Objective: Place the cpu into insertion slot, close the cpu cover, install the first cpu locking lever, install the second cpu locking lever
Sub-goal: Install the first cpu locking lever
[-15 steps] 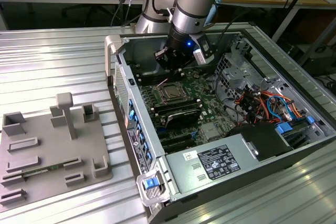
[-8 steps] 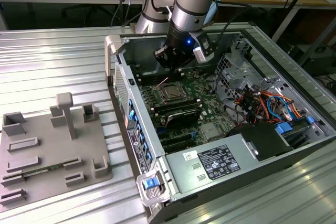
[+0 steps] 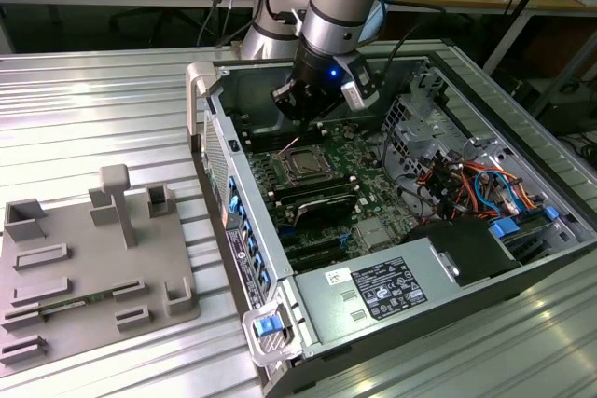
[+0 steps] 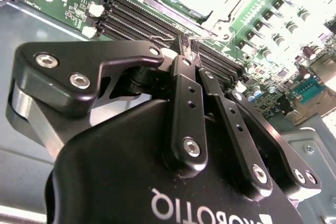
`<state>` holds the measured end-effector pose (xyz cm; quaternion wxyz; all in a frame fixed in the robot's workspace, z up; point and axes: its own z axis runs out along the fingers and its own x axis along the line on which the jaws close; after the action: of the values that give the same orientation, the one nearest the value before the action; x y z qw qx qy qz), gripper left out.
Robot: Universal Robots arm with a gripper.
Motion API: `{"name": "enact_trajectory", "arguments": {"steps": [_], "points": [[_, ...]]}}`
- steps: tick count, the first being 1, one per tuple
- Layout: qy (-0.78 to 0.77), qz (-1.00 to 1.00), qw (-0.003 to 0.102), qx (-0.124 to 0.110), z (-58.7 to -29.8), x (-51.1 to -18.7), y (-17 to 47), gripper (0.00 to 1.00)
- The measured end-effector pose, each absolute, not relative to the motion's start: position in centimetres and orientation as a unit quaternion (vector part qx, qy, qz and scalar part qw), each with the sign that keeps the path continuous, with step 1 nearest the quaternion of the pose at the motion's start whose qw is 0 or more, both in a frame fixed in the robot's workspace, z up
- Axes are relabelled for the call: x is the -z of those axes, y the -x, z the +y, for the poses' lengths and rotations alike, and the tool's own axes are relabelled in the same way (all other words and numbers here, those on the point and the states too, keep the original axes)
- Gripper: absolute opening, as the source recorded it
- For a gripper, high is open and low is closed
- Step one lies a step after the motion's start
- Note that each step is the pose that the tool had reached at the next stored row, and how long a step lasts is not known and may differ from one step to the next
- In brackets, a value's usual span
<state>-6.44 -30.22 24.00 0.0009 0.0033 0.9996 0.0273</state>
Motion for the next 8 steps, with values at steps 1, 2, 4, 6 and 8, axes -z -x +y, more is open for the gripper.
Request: {"name": "enact_trajectory", "arguments": {"steps": [1, 2, 4, 6, 8], "points": [[-0.003, 1.0, 0.001, -0.027, -30.16, -23.95, 6.44, 0.11], [-0.002, 1.0, 0.001, -0.027, -30.12, -23.9, 6.44, 0.11], [0.0, 1.0, 0.001, -0.027, -30.02, -23.78, 6.4, 0.11], [0.001, 1.0, 0.001, -0.027, -29.94, -23.65, 6.32, 0.11], [0.002, 1.0, 0.001, -0.027, -29.85, -23.5, 6.19, 0.11]]}}
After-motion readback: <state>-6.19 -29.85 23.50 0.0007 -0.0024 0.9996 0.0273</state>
